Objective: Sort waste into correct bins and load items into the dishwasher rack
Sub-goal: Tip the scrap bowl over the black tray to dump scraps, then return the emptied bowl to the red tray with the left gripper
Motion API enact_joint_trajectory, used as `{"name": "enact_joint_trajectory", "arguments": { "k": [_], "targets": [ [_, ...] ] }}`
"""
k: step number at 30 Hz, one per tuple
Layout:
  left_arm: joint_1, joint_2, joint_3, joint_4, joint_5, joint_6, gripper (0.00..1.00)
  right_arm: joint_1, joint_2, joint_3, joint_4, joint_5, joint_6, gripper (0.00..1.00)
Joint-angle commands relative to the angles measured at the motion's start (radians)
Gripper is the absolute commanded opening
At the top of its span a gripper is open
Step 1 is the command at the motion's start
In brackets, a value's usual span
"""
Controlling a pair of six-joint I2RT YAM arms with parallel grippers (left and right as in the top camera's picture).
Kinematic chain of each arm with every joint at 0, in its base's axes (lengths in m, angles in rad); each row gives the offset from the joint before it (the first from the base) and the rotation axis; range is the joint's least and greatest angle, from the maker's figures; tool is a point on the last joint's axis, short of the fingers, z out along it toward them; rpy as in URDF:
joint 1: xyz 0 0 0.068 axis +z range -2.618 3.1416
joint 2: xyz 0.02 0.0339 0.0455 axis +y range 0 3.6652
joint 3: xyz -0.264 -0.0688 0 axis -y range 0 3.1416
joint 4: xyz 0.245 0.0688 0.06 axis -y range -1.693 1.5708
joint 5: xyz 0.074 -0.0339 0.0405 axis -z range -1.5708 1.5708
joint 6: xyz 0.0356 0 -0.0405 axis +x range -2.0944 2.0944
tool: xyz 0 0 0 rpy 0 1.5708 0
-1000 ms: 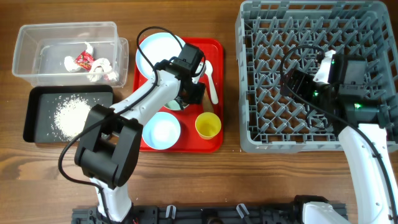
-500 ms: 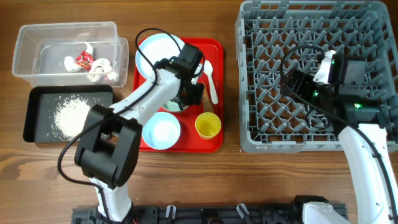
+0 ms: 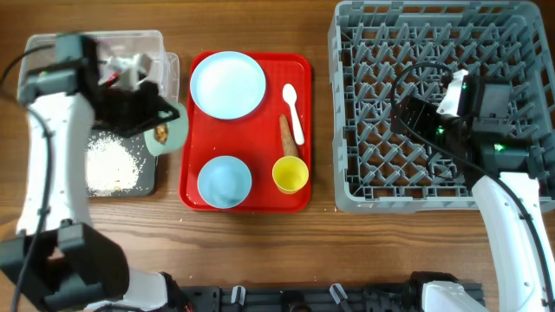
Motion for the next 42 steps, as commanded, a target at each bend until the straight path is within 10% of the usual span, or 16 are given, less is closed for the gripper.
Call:
{"name": "enact_joint_trajectory", "arguments": {
  "k": [1, 11, 19, 23, 26, 32, 42],
  "targets": [
    [0.273, -0.016, -0.158, 0.025, 0.360, 0.300, 0.04, -0.001, 0.010, 0.014, 0.003, 0.013, -0.021, 1.00],
    [0.716, 0.157, -0.384, 0.270, 0.935, 0.228, 0.04, -0.001, 0.010, 0.014, 0.012, 0.012, -0.020, 1.00],
    [0.689, 0.140, -0.383, 0.239, 0.934, 0.093, 0.04, -0.001, 0.010, 0.014, 0.013, 0.012, -0.020, 1.00],
    [0.441, -0.031, -0.382, 0.285, 0.904, 0.096, 0.04, -0.001, 0.010, 0.014, 0.013, 0.008, -0.017, 0.99],
    [0.211, -0.095, -0.382, 0.388, 0.585, -0.008, 0.04, -0.001, 0.010, 0.014, 0.009, 0.008, -0.018, 1.00],
    [-0.465, -0.080, -0.382, 0.509, -0.716, -0.369, 0.04, -0.001, 0.010, 0.014, 0.009, 0.008, -0.018, 1.00],
    [-0.644, 0.053, -0.382, 0.562, -0.776, -0.372, 0.13, -0.001, 0.010, 0.013, 0.002, 0.009, -0.018, 1.00]
  ]
}}
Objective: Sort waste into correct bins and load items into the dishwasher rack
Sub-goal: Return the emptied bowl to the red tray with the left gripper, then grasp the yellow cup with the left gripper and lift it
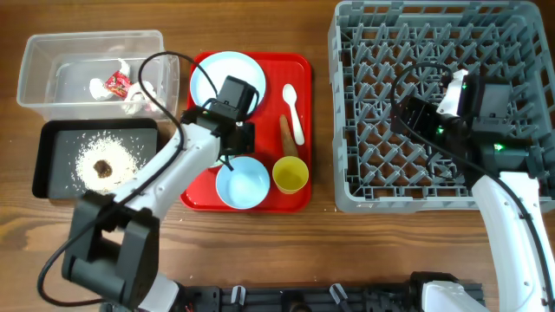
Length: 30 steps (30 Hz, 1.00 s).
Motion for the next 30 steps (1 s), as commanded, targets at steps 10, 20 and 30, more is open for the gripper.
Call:
{"name": "enact_joint_trajectory", "arguments": {
  "k": [10, 20, 30],
  "targets": [
    [-0.005, -0.052, 0.192, -0.134, 0.460, 0.196, 0.59, -0.001, 0.009, 0.013, 0.000, 0.009, -0.018, 1.00],
    [-0.150, 0.134, 0.177, -0.212, 0.419, 0.291, 0.53, -0.001, 0.009, 0.013, -0.002, 0.009, -0.019, 1.00],
    [-0.096, 0.092, 0.224, -0.269, 0.453, 0.261, 0.04, -0.001, 0.008, 0.013, 0.005, -0.056, -0.018, 1.00]
  ]
}}
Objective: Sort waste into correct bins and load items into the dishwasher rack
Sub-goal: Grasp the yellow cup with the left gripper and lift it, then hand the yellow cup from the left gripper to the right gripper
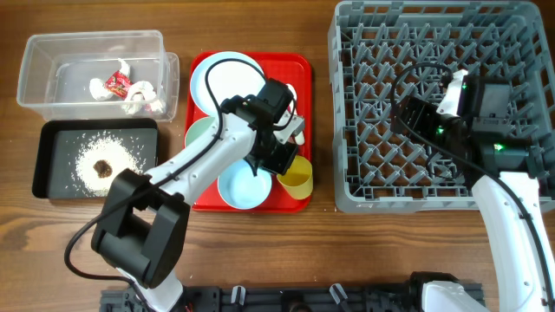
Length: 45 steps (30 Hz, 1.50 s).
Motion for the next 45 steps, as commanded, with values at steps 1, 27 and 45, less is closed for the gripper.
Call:
{"name": "enact_joint_trajectory", "arguments": {
  "k": [1, 27, 45],
  "targets": [
    [0.079, -0.071, 0.058, -0.042, 0.099, -0.016, 0.04, -0.001, 0.008, 0.013, 0.022, -0.117, -0.018, 1.00],
    [0.437, -0.200, 0.080, 0.248, 1.211, -0.016, 0.04, 0.331, 0.166, 0.013, 0.913, -1.138, -0.043, 0.88],
    [0.415, -0.200, 0.080, 0.218, 0.993, -0.016, 0.42, 0.193, 0.166, 0.013, 0.920, -1.107, 0.075, 0.44]
  ]
}}
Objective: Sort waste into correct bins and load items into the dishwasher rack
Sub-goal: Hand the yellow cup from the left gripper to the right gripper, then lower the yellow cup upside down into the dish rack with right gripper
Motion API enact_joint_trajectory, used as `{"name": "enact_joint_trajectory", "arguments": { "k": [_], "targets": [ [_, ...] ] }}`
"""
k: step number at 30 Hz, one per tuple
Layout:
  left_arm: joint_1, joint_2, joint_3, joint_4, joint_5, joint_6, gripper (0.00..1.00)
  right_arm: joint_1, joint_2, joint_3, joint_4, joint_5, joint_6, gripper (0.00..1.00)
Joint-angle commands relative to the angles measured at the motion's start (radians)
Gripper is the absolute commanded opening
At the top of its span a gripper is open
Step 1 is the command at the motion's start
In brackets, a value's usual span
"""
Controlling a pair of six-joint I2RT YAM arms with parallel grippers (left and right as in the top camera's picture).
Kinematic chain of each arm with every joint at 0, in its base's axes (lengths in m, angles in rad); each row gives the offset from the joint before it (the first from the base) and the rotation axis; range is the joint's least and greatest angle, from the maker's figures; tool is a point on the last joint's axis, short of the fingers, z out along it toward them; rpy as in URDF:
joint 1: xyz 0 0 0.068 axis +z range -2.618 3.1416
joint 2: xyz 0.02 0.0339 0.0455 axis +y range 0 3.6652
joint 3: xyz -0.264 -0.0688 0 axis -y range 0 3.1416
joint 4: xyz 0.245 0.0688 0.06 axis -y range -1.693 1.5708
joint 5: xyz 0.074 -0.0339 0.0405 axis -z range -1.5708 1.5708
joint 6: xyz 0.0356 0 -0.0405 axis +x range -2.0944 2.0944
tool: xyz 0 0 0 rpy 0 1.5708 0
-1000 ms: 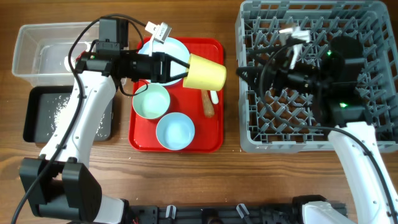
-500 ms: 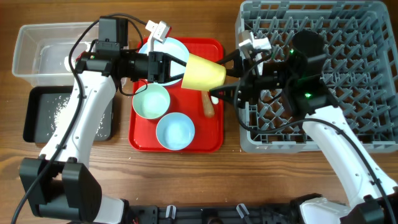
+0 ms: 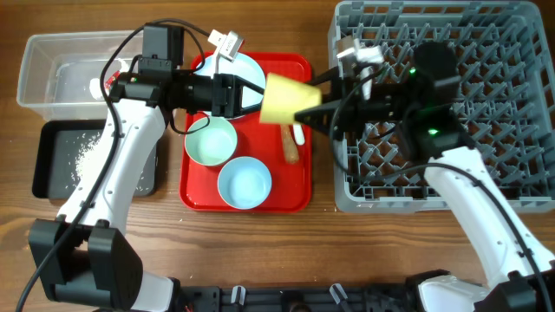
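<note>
A yellow cup (image 3: 279, 100) hangs on its side above the right part of the red tray (image 3: 299, 199). My left gripper (image 3: 258, 95) reaches in from the left and is shut on the cup's left end. From the rack side my right gripper (image 3: 309, 102) meets the cup's right end, its fingers spread on either side. On the tray sit a green bowl (image 3: 212, 140), a blue bowl (image 3: 244, 184), a partly hidden blue plate (image 3: 245, 68), a white spoon (image 3: 298, 134) and a brown stick-like scrap (image 3: 289, 147).
The grey dishwasher rack (image 3: 494, 52) fills the right side, under my right arm. A clear bin (image 3: 52, 74) with wrappers stands at the far left. In front of it is a black tray (image 3: 61, 173) with white crumbs.
The yellow cup has left the tray's front right corner and is now held aloft on its side. My right gripper has come from over the rack to the cup's right end.
My left gripper held the green bowl tilted over the black tray. Then it was over the red tray, with a brown scrap lying on the crumbs. Then the green bowl stood on the tray and the gripper was at the yellow cup, now lifted between both grippers.
</note>
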Motion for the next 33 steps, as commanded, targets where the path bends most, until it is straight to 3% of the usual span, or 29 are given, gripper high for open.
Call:
{"name": "enact_joint_trajectory", "arguments": {
  "k": [1, 4, 7, 14, 18, 23, 26, 30, 33],
  "targets": [
    [-0.005, -0.011, 0.013, -0.056, -0.248, 0.005, 0.47, -0.122, 0.006, 0.012, -0.070, 0.037, 0.076, 0.44],
    [-0.005, -0.011, 0.013, -0.187, -0.723, 0.005, 0.51, -0.225, 0.004, 0.012, -0.364, 0.300, 0.063, 0.44],
    [-0.005, -0.011, 0.012, -0.229, -0.921, 0.005, 0.51, -0.228, -0.044, 0.040, -0.604, 0.561, 0.063, 0.45],
    [-0.005, 0.004, 0.012, -0.229, -0.929, 0.006, 0.55, -0.190, -0.141, 0.367, -1.351, 1.173, 0.019, 0.45],
    [-0.005, 0.035, 0.010, -0.230, -0.929, 0.006, 0.53, -0.181, -0.074, 0.367, -1.579, 1.221, 0.036, 0.45],
    [-0.005, 0.036, 0.010, -0.231, -0.929, 0.006, 0.53, -0.181, 0.152, 0.359, -1.697, 1.248, -0.011, 0.45],
    [-0.005, 0.036, 0.010, -0.233, -0.929, 0.006, 0.53, -0.181, 0.269, 0.358, -1.676, 1.247, -0.027, 0.45],
    [-0.005, 0.036, 0.010, -0.233, -0.929, 0.006, 0.53, -0.181, 0.319, 0.358, -1.636, 1.222, -0.054, 0.79],
    [-0.026, 0.036, 0.010, -0.232, -0.933, 0.006, 0.53, -0.181, 0.318, 0.359, -1.630, 1.203, -0.074, 0.88]
  ]
}}
